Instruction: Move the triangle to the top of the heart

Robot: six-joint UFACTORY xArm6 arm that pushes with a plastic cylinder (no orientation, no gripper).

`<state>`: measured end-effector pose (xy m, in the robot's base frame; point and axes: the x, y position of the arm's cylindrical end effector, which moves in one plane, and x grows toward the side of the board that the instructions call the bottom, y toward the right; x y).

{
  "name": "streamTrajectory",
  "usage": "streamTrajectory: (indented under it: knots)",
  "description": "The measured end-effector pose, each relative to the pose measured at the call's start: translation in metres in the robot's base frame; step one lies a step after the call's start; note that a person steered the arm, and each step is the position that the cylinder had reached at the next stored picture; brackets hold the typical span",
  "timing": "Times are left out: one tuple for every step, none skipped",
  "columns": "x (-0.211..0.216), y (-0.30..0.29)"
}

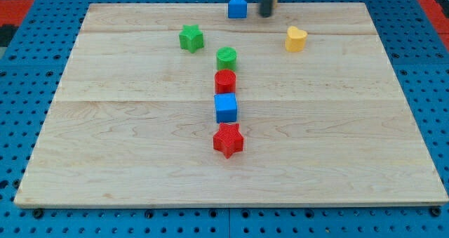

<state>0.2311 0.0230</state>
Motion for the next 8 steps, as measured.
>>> streamTrajectory:
  knots:
    - [0.024, -0.100]
    - [0.043, -0.170]
    - [0.043, -0.182]
    - [0.017, -0.181]
    - [-0.035, -0.153]
    - [-0.039, -0.122]
    - [-0.039, -0.090]
    - [-0.039, -0.077]
